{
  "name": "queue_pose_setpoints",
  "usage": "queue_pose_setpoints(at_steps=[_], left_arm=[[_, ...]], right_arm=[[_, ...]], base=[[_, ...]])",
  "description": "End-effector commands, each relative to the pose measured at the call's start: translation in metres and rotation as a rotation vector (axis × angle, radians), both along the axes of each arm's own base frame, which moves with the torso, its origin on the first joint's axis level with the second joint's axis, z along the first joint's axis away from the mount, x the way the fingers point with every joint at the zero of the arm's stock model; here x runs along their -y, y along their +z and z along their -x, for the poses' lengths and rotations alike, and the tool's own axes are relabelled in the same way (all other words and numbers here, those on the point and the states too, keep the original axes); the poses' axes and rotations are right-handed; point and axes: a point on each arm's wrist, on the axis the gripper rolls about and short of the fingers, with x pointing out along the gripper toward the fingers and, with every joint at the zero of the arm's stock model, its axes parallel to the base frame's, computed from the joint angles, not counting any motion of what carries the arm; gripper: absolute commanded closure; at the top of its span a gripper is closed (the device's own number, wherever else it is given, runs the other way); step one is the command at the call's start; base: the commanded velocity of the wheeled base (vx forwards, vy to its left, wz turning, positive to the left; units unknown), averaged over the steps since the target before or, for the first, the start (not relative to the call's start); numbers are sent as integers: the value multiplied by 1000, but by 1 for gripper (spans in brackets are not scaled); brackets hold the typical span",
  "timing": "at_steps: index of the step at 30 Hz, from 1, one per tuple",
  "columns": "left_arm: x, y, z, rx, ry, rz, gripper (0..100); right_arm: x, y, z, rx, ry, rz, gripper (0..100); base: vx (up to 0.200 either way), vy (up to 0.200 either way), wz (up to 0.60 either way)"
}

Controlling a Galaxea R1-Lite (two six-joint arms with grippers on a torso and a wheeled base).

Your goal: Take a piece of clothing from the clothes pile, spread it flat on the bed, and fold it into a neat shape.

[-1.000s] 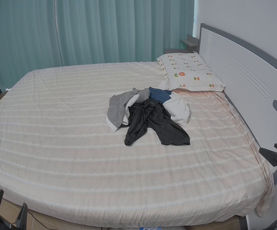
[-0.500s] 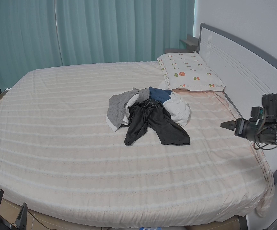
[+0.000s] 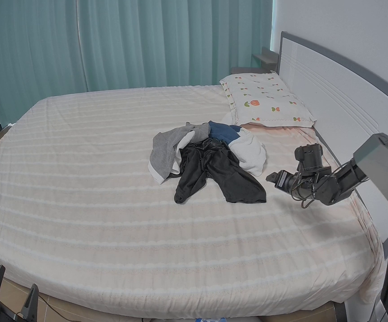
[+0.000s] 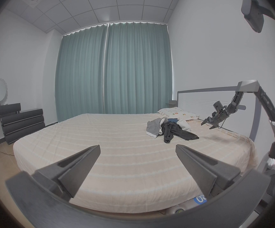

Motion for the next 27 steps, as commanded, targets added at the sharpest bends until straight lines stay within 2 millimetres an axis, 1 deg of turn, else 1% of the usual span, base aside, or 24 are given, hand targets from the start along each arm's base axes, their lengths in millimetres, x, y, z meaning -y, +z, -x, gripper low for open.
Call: queue_pose_setpoints(at_steps=[1,5,7,10,12,15,16,19,26,27], left_arm=[[0,-4,0,-1,-1,0,0],[0,-4,0,-1,1,0,0],[0,-4,0,-1,1,0,0],[0,-4,0,-1,1,0,0],[0,-4,0,-1,1,0,0],[0,-4,0,-1,1,0,0],[0,-4,0,1,1,0,0],[0,-4,0,-1,-1,0,0],[0,-4,0,-1,1,0,0],[0,-4,0,-1,1,0,0]], right_arm=[[-23,-47,-17,-48,4,9,0],[-35,-59,-25,-42,16,11,0],[-43,-69,-32,-31,7,23,0],[-51,-75,-39,-14,-2,31,0],[-52,-76,-42,-9,-6,32,0],[-54,-83,-47,-4,-7,33,0],[-55,-91,-51,-5,-11,38,0],[-56,-99,-56,8,-33,48,0],[-59,-101,-62,37,-38,41,0],[-63,-102,-62,51,-30,35,0]], base=[[0,0,0],[0,0,0],[0,0,0],[0,0,0],[0,0,0],[0,0,0],[0,0,0],[0,0,0],[0,0,0],[0,0,0]])
